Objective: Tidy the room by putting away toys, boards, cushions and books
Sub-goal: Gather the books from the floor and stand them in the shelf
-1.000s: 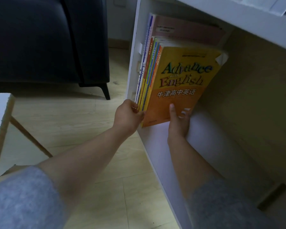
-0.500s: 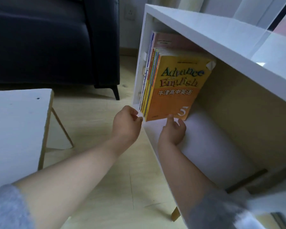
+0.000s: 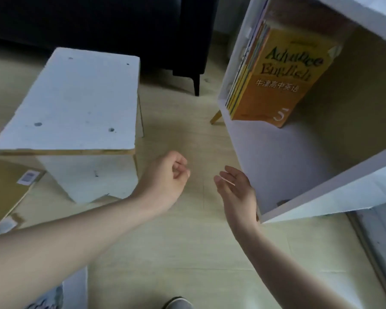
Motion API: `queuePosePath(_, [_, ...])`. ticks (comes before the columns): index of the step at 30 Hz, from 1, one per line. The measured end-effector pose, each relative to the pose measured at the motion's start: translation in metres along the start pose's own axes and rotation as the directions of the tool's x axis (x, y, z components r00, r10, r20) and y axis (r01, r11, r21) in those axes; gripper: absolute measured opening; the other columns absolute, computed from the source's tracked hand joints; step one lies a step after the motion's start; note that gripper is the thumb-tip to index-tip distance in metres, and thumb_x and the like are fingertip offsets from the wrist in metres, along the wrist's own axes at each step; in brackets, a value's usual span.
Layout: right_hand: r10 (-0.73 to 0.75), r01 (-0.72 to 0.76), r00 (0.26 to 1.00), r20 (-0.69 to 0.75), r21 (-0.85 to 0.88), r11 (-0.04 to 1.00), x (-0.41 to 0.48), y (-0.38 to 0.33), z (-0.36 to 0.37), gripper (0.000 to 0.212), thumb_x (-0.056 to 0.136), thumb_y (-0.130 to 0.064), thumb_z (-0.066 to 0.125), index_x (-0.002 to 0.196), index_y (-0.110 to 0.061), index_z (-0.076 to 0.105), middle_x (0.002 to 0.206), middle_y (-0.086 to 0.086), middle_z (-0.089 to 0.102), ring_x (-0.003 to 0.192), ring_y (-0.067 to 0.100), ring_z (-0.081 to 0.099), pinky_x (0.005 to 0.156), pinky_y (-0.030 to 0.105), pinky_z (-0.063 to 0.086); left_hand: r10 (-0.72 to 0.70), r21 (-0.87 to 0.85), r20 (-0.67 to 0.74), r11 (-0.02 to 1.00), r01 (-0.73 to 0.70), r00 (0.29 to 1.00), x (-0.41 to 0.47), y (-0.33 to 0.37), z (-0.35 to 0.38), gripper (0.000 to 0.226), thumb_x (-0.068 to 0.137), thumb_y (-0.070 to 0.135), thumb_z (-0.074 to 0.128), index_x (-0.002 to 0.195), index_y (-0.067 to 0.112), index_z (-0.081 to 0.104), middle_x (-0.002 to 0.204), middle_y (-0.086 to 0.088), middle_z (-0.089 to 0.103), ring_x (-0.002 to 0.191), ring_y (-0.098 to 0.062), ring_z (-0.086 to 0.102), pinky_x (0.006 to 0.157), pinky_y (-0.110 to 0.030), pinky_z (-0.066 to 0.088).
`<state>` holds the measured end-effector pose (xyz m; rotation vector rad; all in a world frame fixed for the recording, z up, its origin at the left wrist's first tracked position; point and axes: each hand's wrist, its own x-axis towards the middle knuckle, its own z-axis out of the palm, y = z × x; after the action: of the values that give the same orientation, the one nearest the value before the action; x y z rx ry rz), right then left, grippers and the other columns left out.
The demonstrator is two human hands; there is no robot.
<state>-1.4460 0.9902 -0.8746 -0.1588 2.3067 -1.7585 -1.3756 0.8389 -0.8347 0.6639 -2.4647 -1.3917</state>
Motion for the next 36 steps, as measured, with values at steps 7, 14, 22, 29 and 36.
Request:
queuePosePath(7, [-0.047,0.162,0.901,0.432,-0.233,0.959,-0.046,0.022,0.030,0.032,0.087,-0.023,0.069,0.115,-0.031,0.054,0.110,-0.010,0.064,0.102,0.000,0.061,0.082,0.018,0.053,-0.104,0.053,-0.042,0.993,0.107,0.994,-0.072,-0.064,-0.034,0.009,0.087,0.014,0.063,0.093,0.020,0.061,0.090,0.008,0.064,0.078,-0.001,0.061,0.067,-0.014,0.047])
queuePosePath(14, [-0.049,0.294,0.701,0.712,-0.226,0.929,-0.077,0.019,0.096,0.030,0.086,-0.024,0.070,0.110,-0.036,0.056,0.106,-0.015,0.064,0.099,0.000,0.061,0.082,0.018,0.052,-0.243,0.034,-0.170,0.967,0.253,0.955,-0.129,-0.109,-0.078,0.008,0.089,0.020,0.062,0.096,0.020,0.060,0.093,0.009,0.062,0.084,-0.005,0.061,0.076,-0.027,0.053])
queuePosePath(22, [-0.049,0.478,0.407,0.912,-0.167,0.862,-0.126,0.010,0.185,0.025,0.086,-0.025,0.068,0.108,-0.033,0.058,0.107,-0.016,0.063,0.097,0.004,0.060,0.083,0.025,0.051,-0.456,0.087,-0.384,0.848,0.523,0.803,-0.216,-0.156,-0.140,0.006,0.090,0.016,0.059,0.095,0.019,0.060,0.091,0.007,0.063,0.083,-0.004,0.061,0.072,-0.022,0.051])
queuePosePath(29, [-0.025,0.675,0.293,0.956,-0.188,0.713,-0.153,0.012,0.236,0.046,0.087,-0.032,0.064,0.130,-0.020,0.053,0.128,-0.007,0.054,0.119,0.012,0.049,0.100,0.027,0.039,-0.570,0.025,-0.485,0.749,0.662,0.663,-0.264,-0.190,-0.155,0.009,0.088,0.017,0.062,0.095,0.020,0.059,0.093,0.006,0.063,0.082,-0.008,0.063,0.069,-0.025,0.053])
queuePosePath(36, [0.111,0.824,0.187,0.976,-0.217,0.523,-0.153,0.029,0.245,0.069,0.089,-0.045,0.061,0.146,-0.021,0.030,0.149,-0.001,0.034,0.138,0.016,0.029,0.110,0.028,0.024,-0.688,0.017,-0.468,0.621,0.784,0.555,-0.265,-0.224,-0.145,0.033,0.088,0.032,0.062,0.116,0.016,0.055,0.113,0.001,0.057,0.098,-0.015,0.058,0.079,-0.028,0.047])
